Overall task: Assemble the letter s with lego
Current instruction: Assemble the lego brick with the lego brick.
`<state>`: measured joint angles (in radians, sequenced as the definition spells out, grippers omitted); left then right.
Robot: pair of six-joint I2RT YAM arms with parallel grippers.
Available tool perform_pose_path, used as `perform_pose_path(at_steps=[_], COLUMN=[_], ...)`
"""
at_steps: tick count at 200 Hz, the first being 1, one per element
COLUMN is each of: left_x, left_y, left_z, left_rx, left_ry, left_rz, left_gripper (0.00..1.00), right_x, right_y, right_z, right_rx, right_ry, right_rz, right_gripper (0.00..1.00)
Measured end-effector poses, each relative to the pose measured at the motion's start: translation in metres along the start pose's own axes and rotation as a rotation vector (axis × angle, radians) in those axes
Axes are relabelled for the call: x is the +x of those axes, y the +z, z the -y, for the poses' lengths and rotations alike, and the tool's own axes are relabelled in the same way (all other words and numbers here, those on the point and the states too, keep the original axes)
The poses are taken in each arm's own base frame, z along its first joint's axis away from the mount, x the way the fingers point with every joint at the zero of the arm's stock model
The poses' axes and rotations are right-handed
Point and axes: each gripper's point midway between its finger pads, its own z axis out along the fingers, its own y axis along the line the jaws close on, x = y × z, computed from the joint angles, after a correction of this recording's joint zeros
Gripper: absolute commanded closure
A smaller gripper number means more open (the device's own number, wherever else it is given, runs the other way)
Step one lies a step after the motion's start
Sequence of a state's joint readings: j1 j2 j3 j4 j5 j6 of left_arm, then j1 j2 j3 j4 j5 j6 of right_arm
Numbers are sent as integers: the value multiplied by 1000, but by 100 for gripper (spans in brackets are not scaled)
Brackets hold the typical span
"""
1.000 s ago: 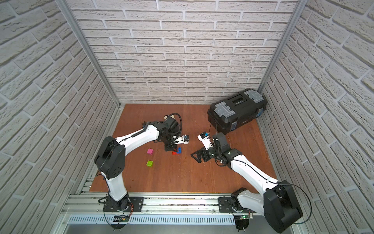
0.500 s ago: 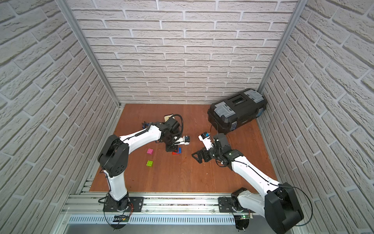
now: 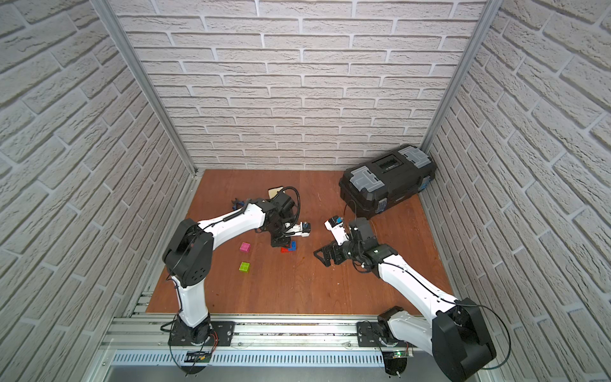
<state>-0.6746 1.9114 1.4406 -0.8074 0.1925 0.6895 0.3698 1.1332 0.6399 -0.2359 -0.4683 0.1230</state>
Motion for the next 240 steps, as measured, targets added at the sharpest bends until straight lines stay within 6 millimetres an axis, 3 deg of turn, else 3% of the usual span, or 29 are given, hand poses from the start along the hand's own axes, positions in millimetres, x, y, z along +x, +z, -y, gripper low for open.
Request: perform_pose_path(at_steps=[109, 187, 240], left_x=[2, -1, 1], left_y=[2, 2, 13], left_z=[-2, -8, -10], left_rx=[5, 6, 12], left_ry=[44, 47, 48], left_rz=[-23, -16, -30], left_gripper=[71, 62, 53], right_x=[4, 9, 8], right_y=[1, 0, -3], right_z=[1, 1, 1], right_rx=[1, 5, 8], right_ry=[4, 8, 2], right_rz=[-7, -32, -30], right_gripper=[0, 0, 0])
